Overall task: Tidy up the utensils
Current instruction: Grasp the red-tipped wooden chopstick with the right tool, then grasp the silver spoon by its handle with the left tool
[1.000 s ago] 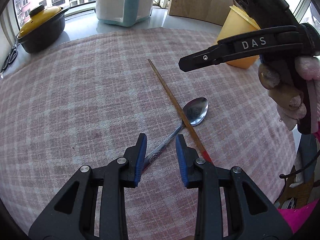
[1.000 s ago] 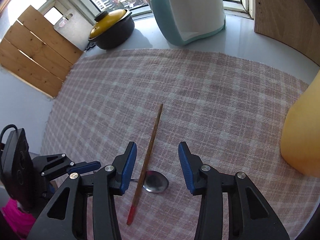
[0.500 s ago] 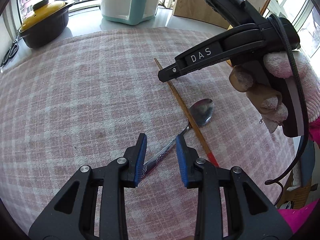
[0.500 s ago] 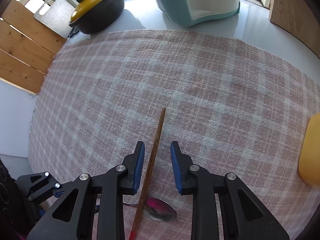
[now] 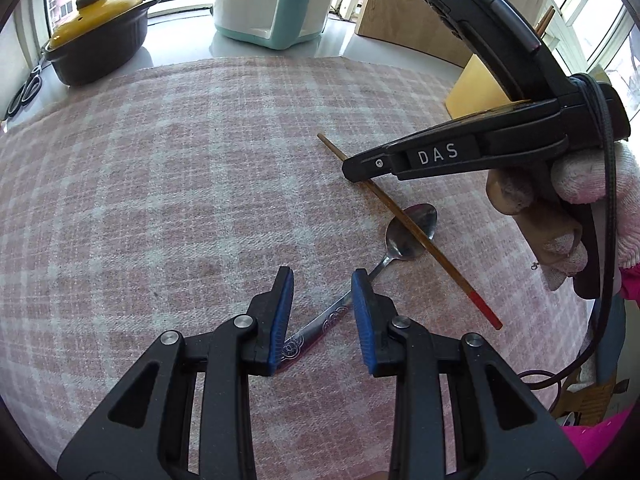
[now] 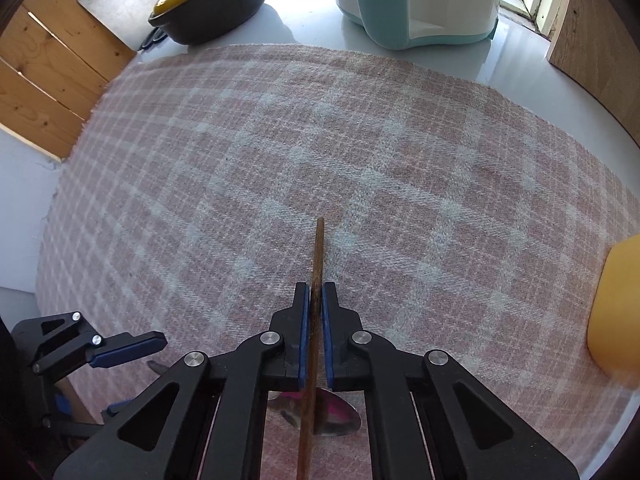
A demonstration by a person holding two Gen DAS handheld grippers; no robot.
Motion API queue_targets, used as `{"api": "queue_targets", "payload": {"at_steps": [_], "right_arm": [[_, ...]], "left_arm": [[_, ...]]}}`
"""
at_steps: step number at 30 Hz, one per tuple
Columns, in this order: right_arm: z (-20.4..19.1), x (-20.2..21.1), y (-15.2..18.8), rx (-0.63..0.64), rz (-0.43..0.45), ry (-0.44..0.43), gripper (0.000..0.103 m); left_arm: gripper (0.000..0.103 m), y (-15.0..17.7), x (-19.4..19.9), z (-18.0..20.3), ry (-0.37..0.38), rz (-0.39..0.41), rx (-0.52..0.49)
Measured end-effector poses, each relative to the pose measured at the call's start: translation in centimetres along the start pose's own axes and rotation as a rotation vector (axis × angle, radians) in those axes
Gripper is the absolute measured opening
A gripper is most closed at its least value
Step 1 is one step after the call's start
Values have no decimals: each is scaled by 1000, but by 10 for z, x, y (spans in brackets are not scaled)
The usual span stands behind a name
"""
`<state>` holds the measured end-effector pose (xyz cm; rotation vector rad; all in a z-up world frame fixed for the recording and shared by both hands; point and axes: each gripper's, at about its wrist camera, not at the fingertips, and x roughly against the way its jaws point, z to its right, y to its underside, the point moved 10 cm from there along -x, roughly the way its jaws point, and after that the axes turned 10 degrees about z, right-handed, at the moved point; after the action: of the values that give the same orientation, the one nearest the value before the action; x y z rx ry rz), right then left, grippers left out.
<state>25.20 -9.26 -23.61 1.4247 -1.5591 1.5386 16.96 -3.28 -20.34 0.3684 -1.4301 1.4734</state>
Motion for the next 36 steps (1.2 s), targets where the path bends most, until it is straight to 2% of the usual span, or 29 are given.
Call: {"api": "queue_targets", "payload": {"at_steps": [6,15,21,26,36], "right_arm": [[16,14,11,-34,16,4,4],[59,35,29,-95,37,44,4],[75,47,43,-114,45,58,4],[81,50,48,-123,50,59,4],[87,49,52,-129,49,62,4]], "left_arm": [[29,-2,-11,18,29,-15,-35],[29,-13,-33,58,58,-31,-145],[29,-19,-50,62,34,-57,-210],[29,-13,-59,61,43,-96,-229],[30,-14,-70,70,28,-94,-305]]}}
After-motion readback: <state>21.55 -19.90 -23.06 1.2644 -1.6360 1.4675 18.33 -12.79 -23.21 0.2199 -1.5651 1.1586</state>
